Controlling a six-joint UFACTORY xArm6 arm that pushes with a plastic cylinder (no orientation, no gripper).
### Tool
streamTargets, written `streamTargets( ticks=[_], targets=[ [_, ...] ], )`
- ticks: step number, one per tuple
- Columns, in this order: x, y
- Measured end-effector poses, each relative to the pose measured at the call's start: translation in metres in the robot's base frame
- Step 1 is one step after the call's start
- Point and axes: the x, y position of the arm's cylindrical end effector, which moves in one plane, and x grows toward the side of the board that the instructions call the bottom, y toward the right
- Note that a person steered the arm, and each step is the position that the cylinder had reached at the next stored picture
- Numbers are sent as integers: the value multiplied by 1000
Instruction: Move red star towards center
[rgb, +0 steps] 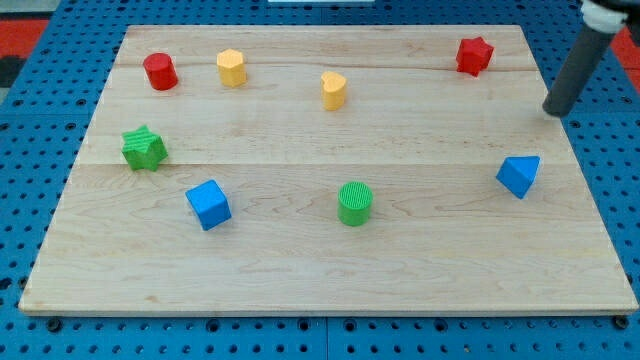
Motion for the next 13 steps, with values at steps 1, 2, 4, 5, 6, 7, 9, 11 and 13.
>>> streamTargets(
  ticks=[1, 2, 4, 5, 6, 7, 9, 11, 13],
  targets=[
    [-58, 9],
    [-62, -55],
    [-69, -67],
    [-79, -53],
    [-97, -59],
    [-105, -80],
    [-58, -142],
    [55, -290],
    [41, -440]
  ],
)
